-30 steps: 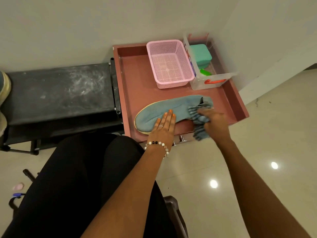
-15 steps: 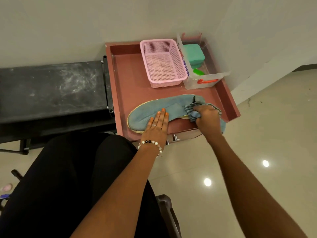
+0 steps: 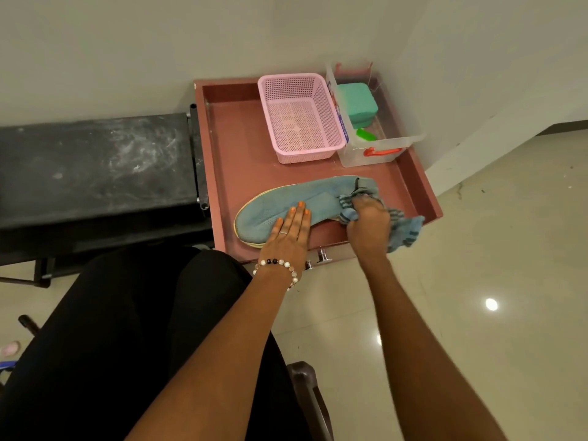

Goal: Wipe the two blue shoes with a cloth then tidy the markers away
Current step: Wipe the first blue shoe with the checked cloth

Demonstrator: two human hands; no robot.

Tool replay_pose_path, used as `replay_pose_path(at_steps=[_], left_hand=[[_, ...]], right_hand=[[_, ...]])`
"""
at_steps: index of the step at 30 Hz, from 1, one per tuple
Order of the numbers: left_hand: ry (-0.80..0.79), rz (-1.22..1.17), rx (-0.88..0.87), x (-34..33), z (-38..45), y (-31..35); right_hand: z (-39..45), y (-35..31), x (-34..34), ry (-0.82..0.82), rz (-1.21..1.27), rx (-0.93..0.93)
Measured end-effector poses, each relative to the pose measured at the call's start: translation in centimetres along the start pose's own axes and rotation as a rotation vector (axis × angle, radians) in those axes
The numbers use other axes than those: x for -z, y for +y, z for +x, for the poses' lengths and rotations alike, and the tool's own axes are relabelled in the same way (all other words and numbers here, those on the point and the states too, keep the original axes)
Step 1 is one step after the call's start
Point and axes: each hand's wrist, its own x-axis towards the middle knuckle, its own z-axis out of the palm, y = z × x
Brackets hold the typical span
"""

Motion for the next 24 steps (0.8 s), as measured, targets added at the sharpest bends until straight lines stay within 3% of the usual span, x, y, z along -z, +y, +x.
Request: replay_pose_path(at_steps=[2, 5, 7, 8, 9, 11, 13, 14, 16, 20, 22, 24], left_hand=[[-0.001, 0.001, 0.013, 0.0, 0.0, 0.0], [-0.056, 0.028, -0.009, 0.2, 0.1, 0.0], [-0.053, 0.050, -0.002, 0.1, 0.1, 0.0], [-0.040, 0.047, 0.004, 0.1, 0.1, 0.0], [-0.026, 0.035, 0.006, 0.0, 0.1, 0.0], [-0.002, 0.024, 0.004, -0.3, 0.1, 0.1], [0.007, 0.021, 0.007, -0.3, 0.1, 0.1], [0.006, 0.019, 0.007, -0.2, 0.1, 0.1], [0.002, 0.019, 0.008, -0.2, 0.1, 0.0], [-0.001, 0.020, 0.016, -0.3, 0.1, 0.1], [0.004, 0.012, 0.022, -0.2, 0.1, 0.1], [-0.004, 0.014, 0.015, -0.1, 0.0, 0.2]], right_hand=[[-1.4, -2.7, -0.7, 0.075, 0.108, -0.002], [-2.7, -3.2, 0.8, -0.080, 0.375, 0.074], [-1.9, -1.6, 2.4, -0.248, 0.635, -0.118], [-1.4, -0.8, 3.0, -0.240, 0.773, -0.280], [-1.0, -0.2, 3.6, -0.139, 0.878, -0.461], [-0.3, 0.3, 5.1, 0.239, 1.002, -0.759], [0.3, 0.2, 5.9, 0.588, 0.980, -0.885], [0.5, -0.1, 6.1, 0.658, 0.936, -0.873], [0.8, -1.2, 4.7, 0.540, 0.787, -0.795], [-0.7, -3.3, -1.0, -0.101, 0.178, -0.476], [-0.6, -4.1, -1.5, -0.194, -0.072, -0.365], [0.1, -4.2, -0.6, -0.244, -0.096, -0.322]])
